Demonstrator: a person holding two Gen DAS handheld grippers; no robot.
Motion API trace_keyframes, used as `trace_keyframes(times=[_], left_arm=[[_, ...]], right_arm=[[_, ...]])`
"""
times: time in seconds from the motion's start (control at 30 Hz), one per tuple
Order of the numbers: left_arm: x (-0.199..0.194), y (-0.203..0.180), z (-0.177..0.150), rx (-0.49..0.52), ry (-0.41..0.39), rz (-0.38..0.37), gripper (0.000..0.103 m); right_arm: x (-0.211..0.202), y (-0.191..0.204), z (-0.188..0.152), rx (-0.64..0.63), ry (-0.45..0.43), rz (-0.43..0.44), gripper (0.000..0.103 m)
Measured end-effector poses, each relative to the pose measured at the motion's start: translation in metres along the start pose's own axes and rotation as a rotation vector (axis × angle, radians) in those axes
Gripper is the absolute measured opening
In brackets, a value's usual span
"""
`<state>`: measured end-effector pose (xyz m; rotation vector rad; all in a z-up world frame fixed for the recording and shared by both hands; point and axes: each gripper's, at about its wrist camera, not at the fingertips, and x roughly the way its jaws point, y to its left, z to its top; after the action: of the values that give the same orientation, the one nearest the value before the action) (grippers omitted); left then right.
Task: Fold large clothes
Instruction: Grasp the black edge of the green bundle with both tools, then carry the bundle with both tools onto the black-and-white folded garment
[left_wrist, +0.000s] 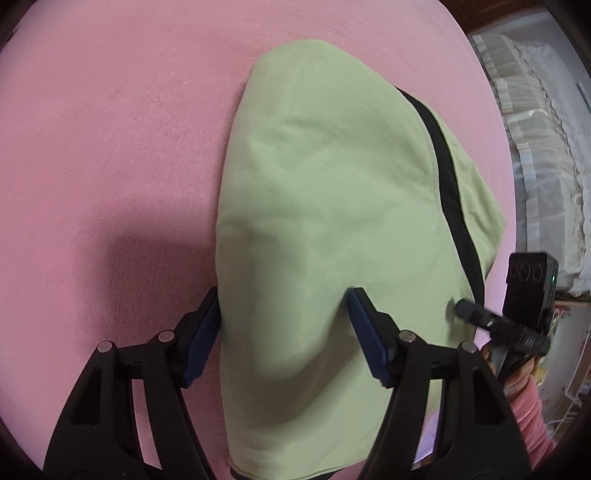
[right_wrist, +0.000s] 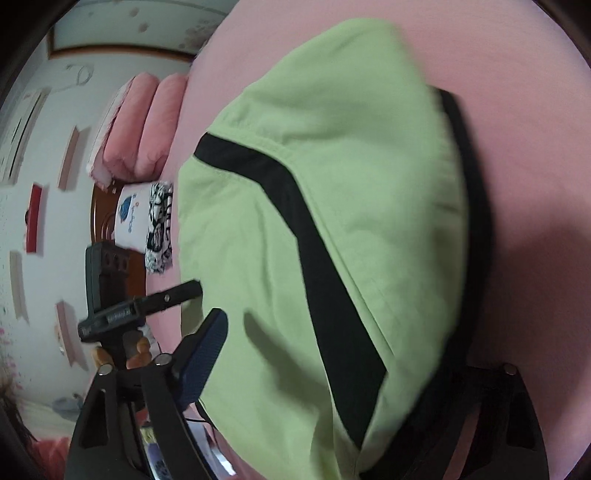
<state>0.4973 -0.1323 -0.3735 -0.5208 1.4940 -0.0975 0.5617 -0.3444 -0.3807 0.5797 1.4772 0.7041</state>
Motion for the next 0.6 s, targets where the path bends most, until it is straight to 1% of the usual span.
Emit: trace_keyframes(times=[0.03,0.07,0.1,0.13,0.17,0.2,0.27,0.3,0.37,0.43,0.5,0.6], left_arm=[[0.002,0.0,0.002,-0.008,-0.004,-0.007,0.065],[0.004,0.001,0.004,-0.015,-0.011,-0.015,0.061],[0.005,0.002,0.006,-0.022,-0.018,-0.02,0.06],[0.005,0.002,0.006,-0.032,-0.023,-0.024,0.057],[0.004,0.002,0.006,-0.041,-0.029,-0.03,0.051],[0.001,0.001,0.003,-0.048,-0.038,-0.033,0.048],[-0.006,-0.002,-0.002,-0.053,-0.062,-0.036,0.038],[-0.008,-0.003,-0.004,-0.055,-0.07,-0.036,0.035],[-0.012,-0.011,-0.008,-0.048,-0.082,-0.019,0.029],[-0.017,-0.018,-0.011,-0.04,-0.093,-0.001,0.025],[-0.026,-0.025,-0.018,-0.037,-0.111,0.011,0.024],[-0.043,-0.031,-0.029,-0.04,-0.129,-0.004,0.021]], right_arm=[[0.0,0.002,0.0,-0.007,-0.003,-0.013,0.066],[0.0,0.001,-0.001,-0.001,-0.016,-0.018,0.056],[-0.002,-0.001,-0.003,0.014,-0.027,-0.009,0.047],[-0.004,-0.004,-0.004,0.034,-0.037,0.001,0.042],[-0.008,-0.008,-0.005,0.06,-0.05,0.007,0.033],[-0.011,-0.01,-0.007,0.084,-0.061,0.02,0.029],[-0.018,-0.01,-0.013,0.106,-0.084,0.033,0.023],[-0.019,-0.007,-0.015,0.104,-0.093,0.034,0.021],[-0.022,0.004,-0.02,0.061,-0.097,0.017,0.019],[-0.028,0.018,-0.027,0.02,-0.11,-0.001,0.018],[-0.035,0.03,-0.036,0.025,-0.128,0.003,0.017],[-0.041,0.052,-0.048,0.014,-0.141,-0.023,0.016]])
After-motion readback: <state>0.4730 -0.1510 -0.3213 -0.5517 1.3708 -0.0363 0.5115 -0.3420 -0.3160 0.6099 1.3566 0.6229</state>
